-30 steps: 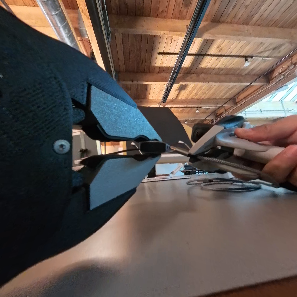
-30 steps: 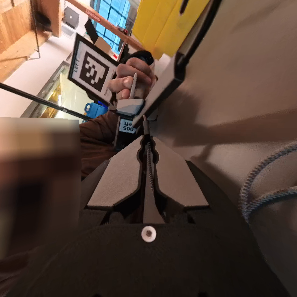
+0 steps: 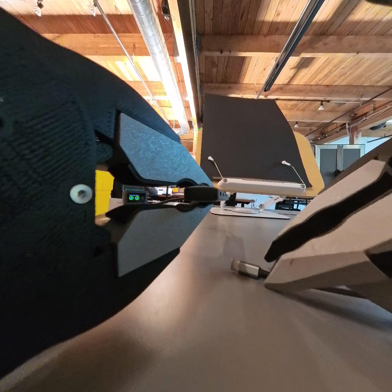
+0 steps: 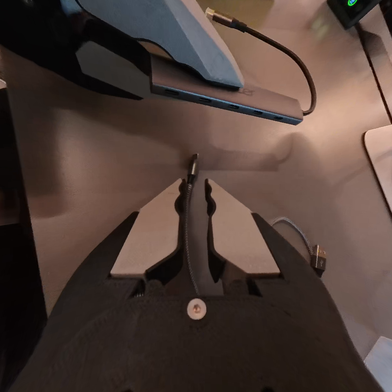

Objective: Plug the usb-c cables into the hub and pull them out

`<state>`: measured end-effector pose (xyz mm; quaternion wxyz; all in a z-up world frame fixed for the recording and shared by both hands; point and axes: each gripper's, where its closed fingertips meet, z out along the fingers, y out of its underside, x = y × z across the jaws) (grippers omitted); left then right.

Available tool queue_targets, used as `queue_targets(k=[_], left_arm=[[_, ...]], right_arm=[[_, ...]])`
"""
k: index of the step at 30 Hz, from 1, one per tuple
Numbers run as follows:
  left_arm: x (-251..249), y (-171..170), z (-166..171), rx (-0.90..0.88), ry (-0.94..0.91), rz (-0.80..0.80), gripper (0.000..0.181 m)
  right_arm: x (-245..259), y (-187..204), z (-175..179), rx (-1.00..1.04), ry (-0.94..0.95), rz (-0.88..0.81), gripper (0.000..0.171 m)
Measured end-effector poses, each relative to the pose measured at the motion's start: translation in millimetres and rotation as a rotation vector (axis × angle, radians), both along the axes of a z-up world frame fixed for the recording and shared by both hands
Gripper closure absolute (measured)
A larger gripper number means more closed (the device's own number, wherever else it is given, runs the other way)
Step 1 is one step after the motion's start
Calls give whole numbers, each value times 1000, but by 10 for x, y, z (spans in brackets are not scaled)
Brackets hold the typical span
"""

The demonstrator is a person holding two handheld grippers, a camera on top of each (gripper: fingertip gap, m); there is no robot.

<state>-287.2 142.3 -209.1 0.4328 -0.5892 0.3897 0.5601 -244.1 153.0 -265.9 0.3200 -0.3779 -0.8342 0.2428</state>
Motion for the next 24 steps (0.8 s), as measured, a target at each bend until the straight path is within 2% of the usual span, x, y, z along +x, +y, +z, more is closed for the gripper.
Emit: queue_targets(k=[2, 5, 7, 10, 15, 19, 24], left_arm=[[4, 1, -5, -3, -2, -2, 174], [7, 1, -6, -4, 0, -3, 174], [6, -5, 16, 7, 8, -2, 174], [21, -11, 37, 18, 49, -1, 174], [96, 6, 7, 6, 123, -19, 174], [122, -3, 57, 31, 99, -36, 174], [165, 7, 51, 29, 108, -53, 174]], right_arm=[[-13, 7, -23, 20, 5, 5, 167], [-42, 38, -26, 65, 32, 2, 168], [-54, 82, -20, 26, 12, -39, 168], [-37, 91, 73, -165, -20, -58, 168], [130, -78, 367, -681, -152, 45, 169], [160, -17, 491, -850, -180, 61, 169], [219, -136, 604, -979, -232, 137, 168]])
